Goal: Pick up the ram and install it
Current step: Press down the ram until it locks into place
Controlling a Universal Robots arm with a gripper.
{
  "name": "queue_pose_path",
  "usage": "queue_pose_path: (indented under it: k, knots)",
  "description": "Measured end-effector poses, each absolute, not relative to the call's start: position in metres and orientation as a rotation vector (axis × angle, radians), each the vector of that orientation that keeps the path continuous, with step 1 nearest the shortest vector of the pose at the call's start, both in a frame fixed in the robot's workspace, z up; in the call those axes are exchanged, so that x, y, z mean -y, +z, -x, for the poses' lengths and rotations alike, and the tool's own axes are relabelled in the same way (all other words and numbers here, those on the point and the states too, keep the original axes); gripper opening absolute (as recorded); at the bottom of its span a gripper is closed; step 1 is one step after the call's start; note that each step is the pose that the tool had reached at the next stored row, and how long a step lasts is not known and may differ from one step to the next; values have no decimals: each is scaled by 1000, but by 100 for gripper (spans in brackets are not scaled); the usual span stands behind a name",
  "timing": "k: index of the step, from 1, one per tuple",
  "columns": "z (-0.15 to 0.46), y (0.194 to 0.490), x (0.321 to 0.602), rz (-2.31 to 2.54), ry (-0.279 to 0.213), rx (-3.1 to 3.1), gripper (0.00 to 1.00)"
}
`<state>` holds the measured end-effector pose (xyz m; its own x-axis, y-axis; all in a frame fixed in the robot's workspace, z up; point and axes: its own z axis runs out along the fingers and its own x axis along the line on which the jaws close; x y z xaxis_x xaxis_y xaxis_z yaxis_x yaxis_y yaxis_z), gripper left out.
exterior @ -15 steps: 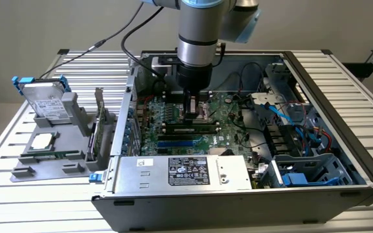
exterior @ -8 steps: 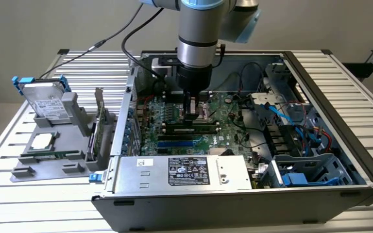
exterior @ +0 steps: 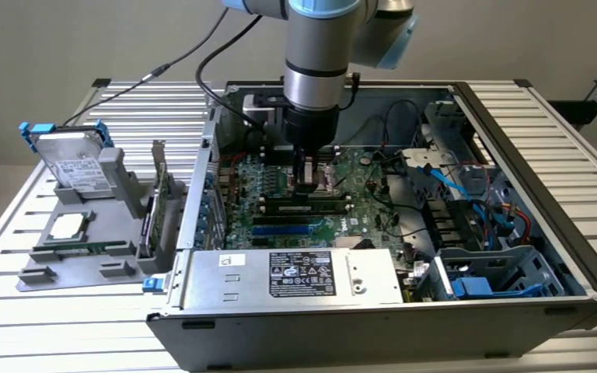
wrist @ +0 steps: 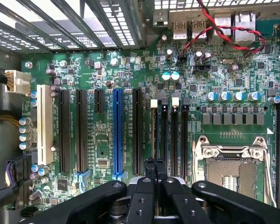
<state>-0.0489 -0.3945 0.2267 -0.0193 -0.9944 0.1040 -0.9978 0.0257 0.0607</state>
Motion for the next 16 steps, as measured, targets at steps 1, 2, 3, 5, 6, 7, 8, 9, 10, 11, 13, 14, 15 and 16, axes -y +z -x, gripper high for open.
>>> queue_pose_path:
  k: [1, 2, 3, 5, 6, 7, 8, 9, 10, 11, 13, 14, 15, 16]
  knots:
    - [49, 226, 394, -2114, 45, 2162, 10]
    - [49, 225, 394, -2114, 46, 2162, 10]
    - [49, 224, 394, -2113, 47, 2162, 10]
    - [49, 223, 394, -2113, 48, 2161, 10]
    - [49, 223, 394, -2113, 48, 2161, 10]
    - [49, 224, 393, -2113, 47, 2161, 10]
    - [49, 224, 393, -2114, 46, 2162, 10]
    - [49, 226, 393, -2114, 45, 2162, 10]
    - [49, 228, 393, -2113, 44, 2161, 10]
    - [49, 231, 393, -2112, 43, 2159, 10]
    - [47, 236, 393, -2110, 39, 2157, 10]
    - [45, 237, 394, -2109, 37, 2156, 10]
    - [42, 238, 394, -2110, 36, 2154, 10]
    - [39, 239, 394, -2110, 34, 2152, 10]
